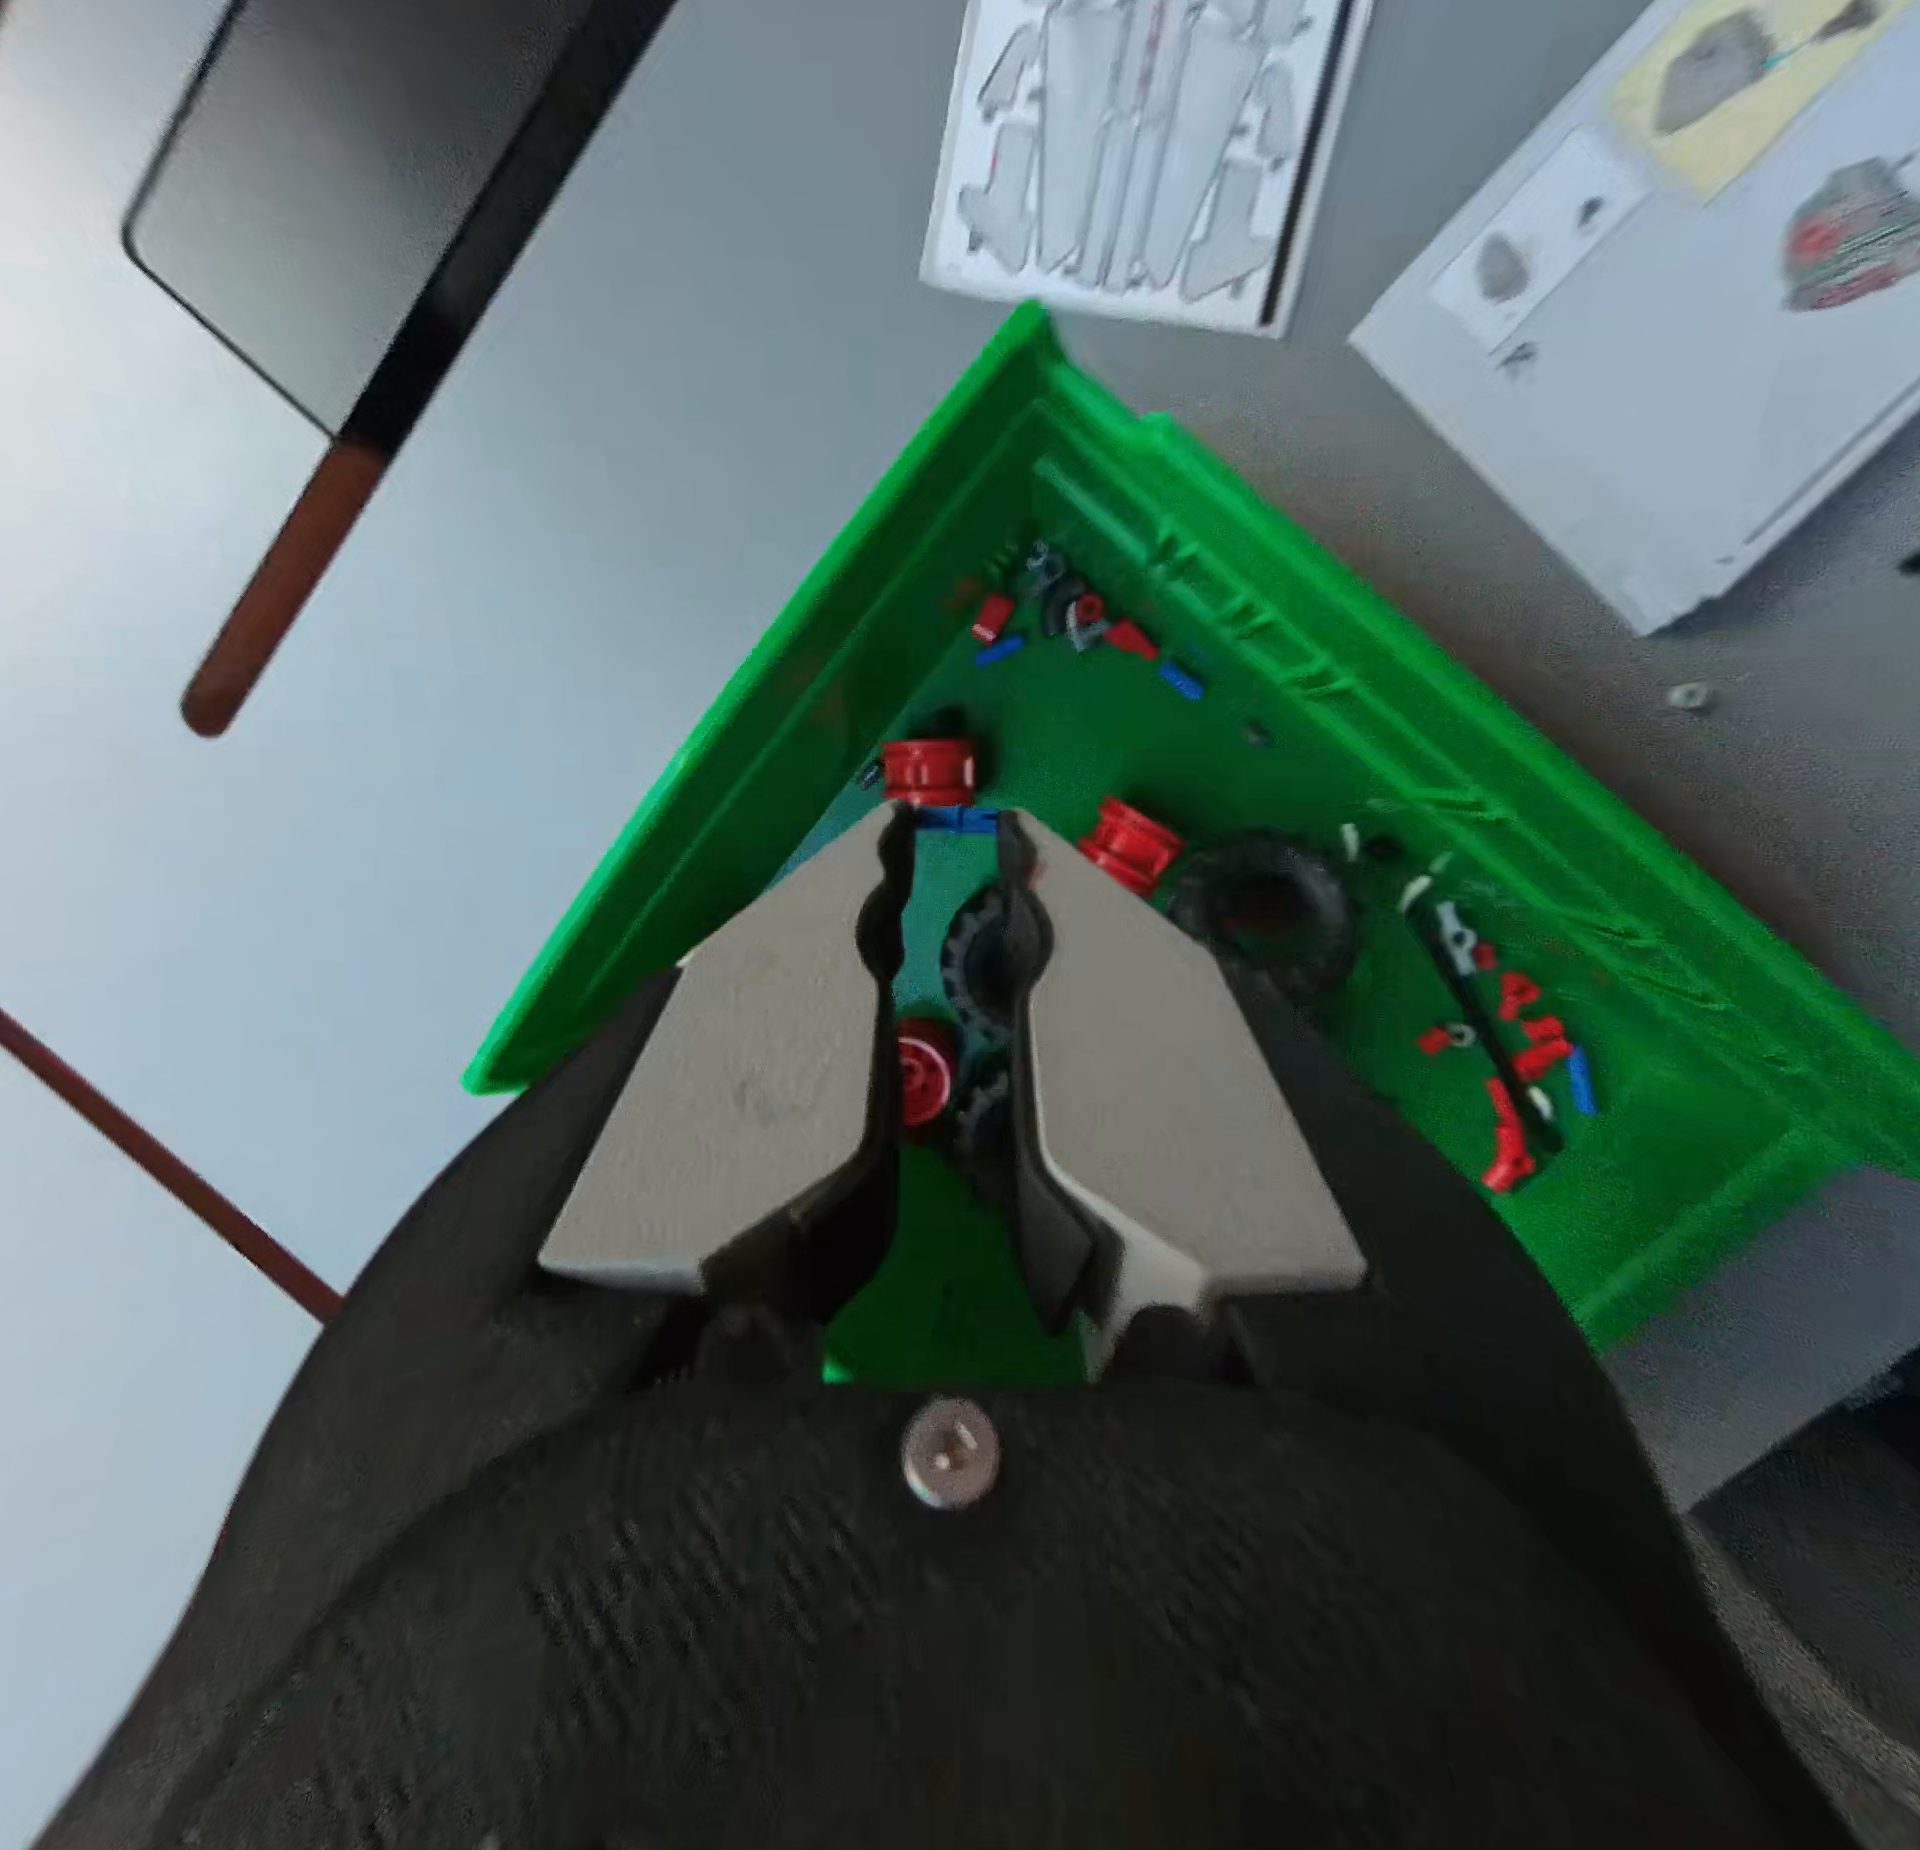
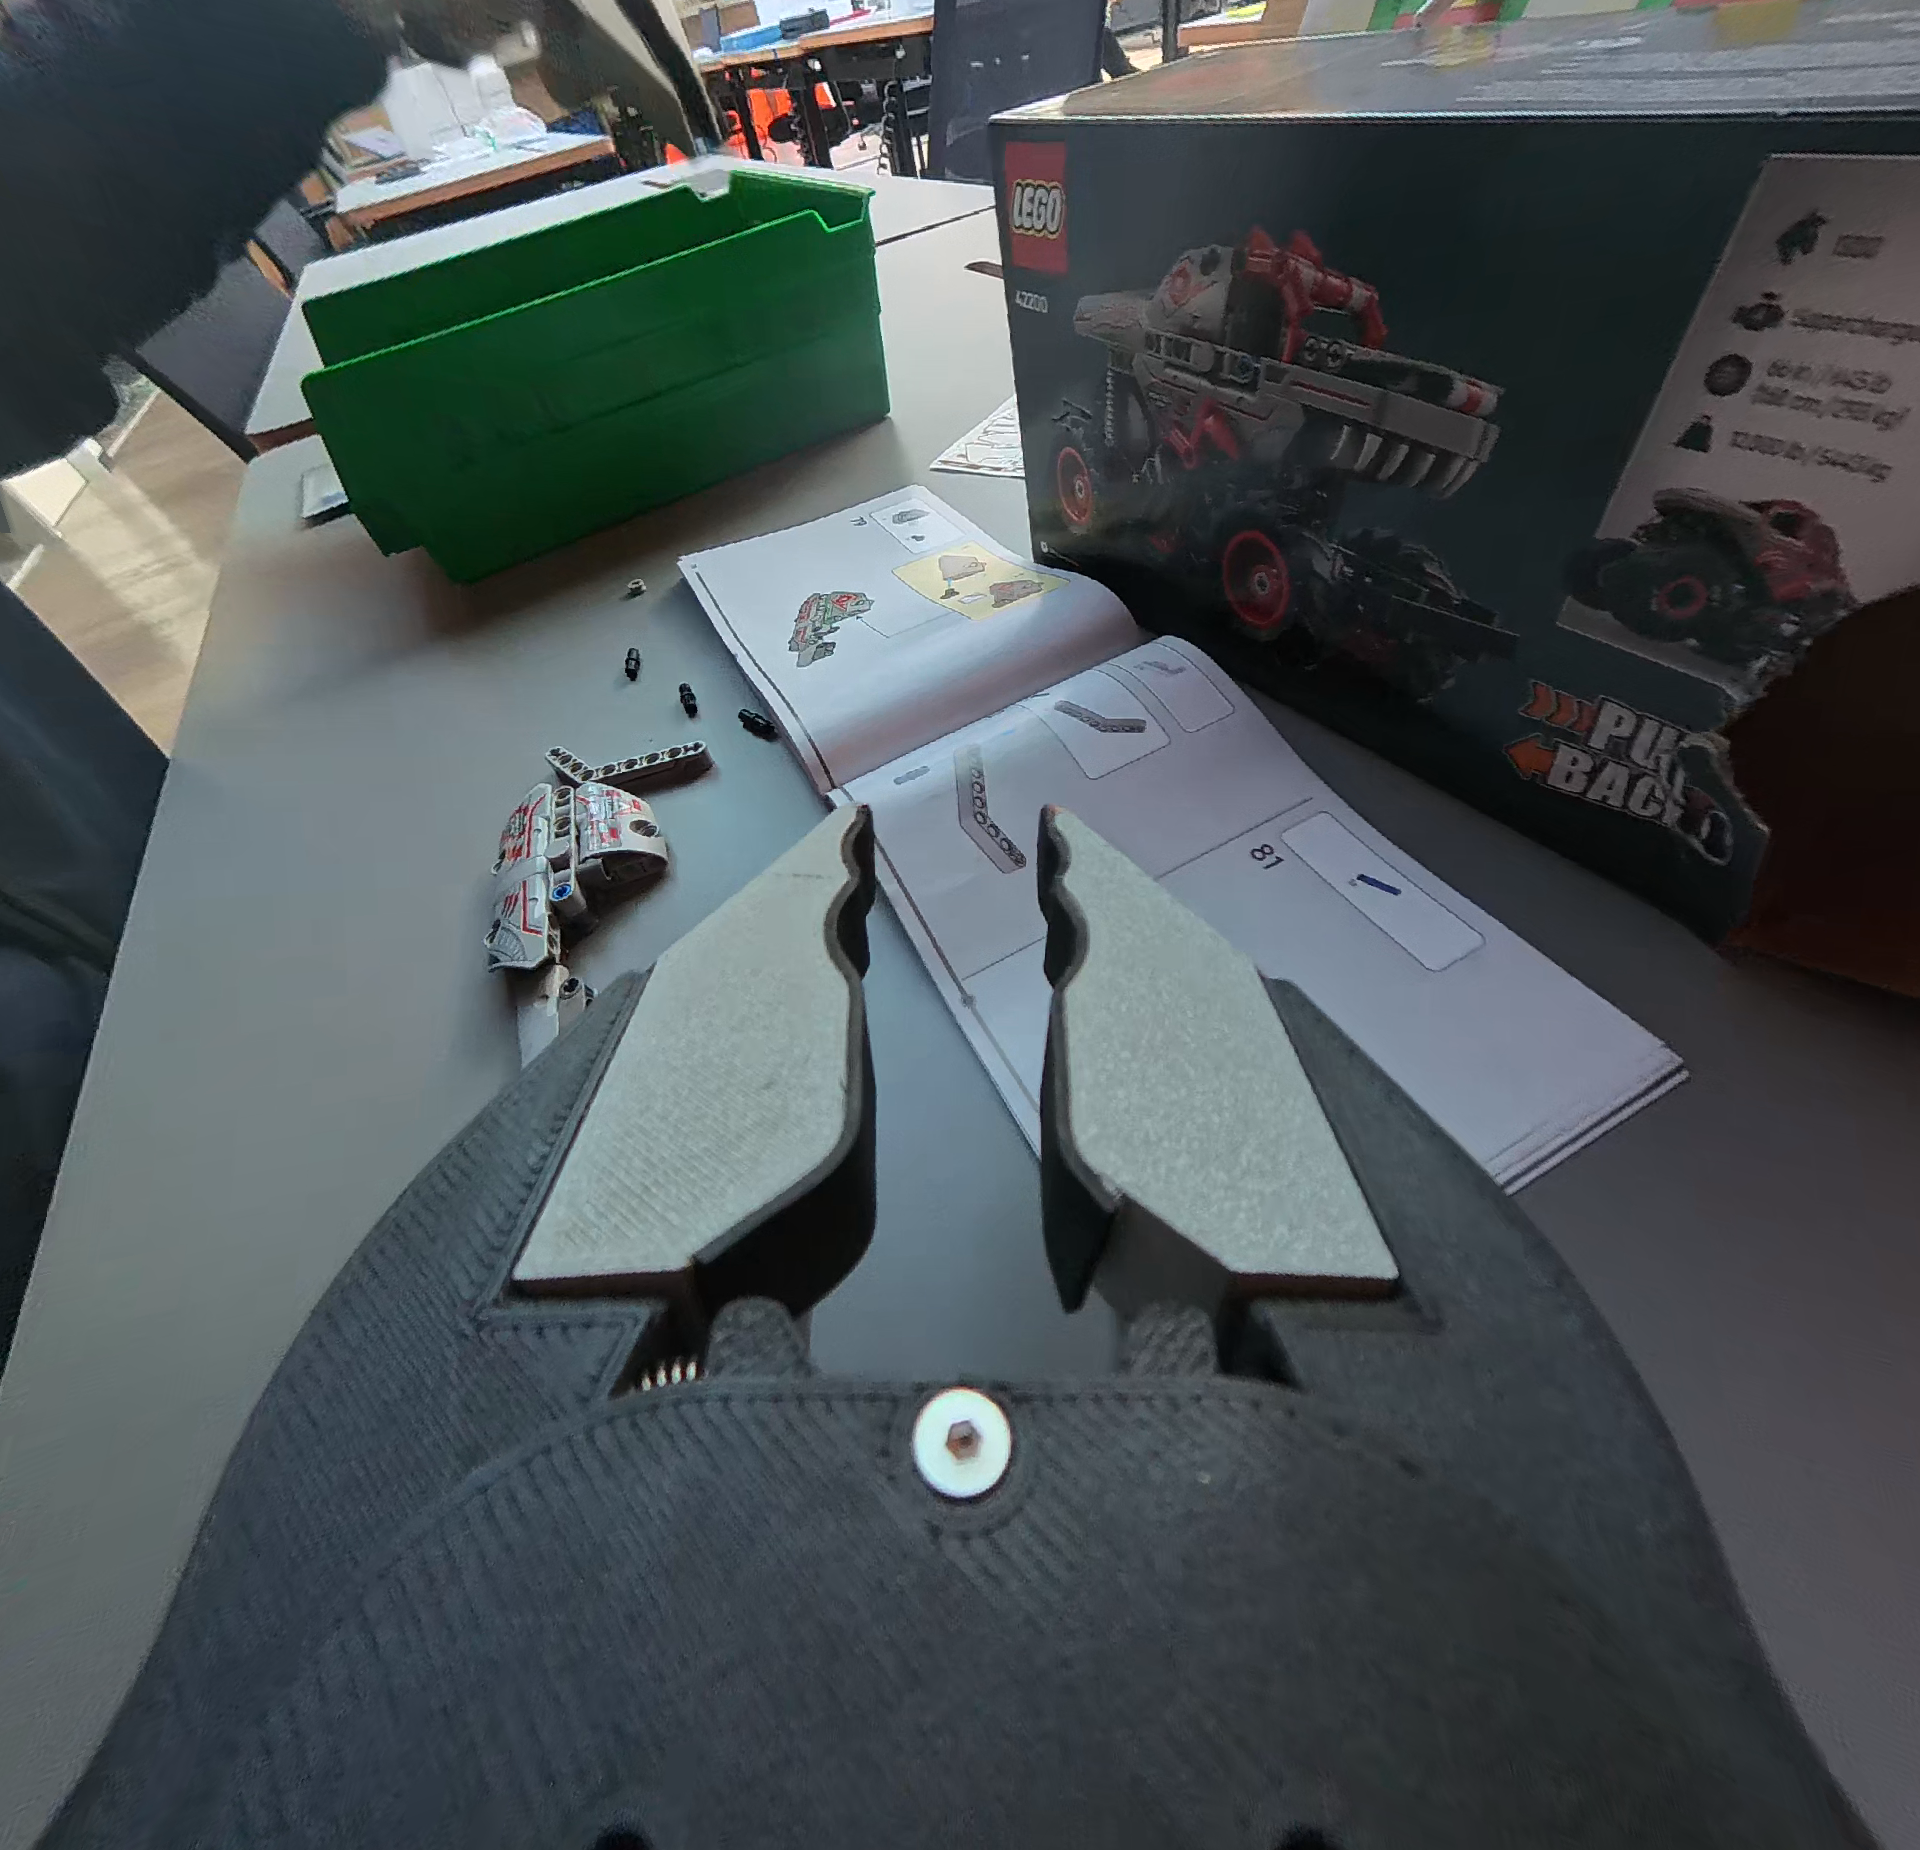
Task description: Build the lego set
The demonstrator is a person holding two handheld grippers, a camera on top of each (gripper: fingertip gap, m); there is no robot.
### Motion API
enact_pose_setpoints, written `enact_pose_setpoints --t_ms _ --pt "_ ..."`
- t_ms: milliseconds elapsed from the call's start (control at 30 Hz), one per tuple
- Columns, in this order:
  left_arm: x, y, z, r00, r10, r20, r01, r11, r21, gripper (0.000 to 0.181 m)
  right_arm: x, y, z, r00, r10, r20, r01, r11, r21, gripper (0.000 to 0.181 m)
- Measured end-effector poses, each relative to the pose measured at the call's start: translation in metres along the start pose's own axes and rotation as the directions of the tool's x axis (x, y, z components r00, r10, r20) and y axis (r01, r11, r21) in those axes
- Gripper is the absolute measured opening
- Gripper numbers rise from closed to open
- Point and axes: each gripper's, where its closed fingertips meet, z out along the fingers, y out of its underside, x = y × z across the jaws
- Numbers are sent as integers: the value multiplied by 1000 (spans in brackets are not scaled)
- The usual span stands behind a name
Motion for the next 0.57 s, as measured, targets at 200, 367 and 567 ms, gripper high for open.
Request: enact_pose_setpoints --t_ms 200,367,567 --pt "161 -62 -59 941 328 -85 -301 924 235 13 -14 -1 6 998 -35 43 35 999 -2 26" --pt "282 -49 -16 866 471 -169 -436 876 208 13 -31 -2 11 993 -82 89 84 996 -16 26" --pt "330 -22 64 897 413 -159 -402 910 99 13 -44 -6 10 988 -95 120 95 995 -1 27"
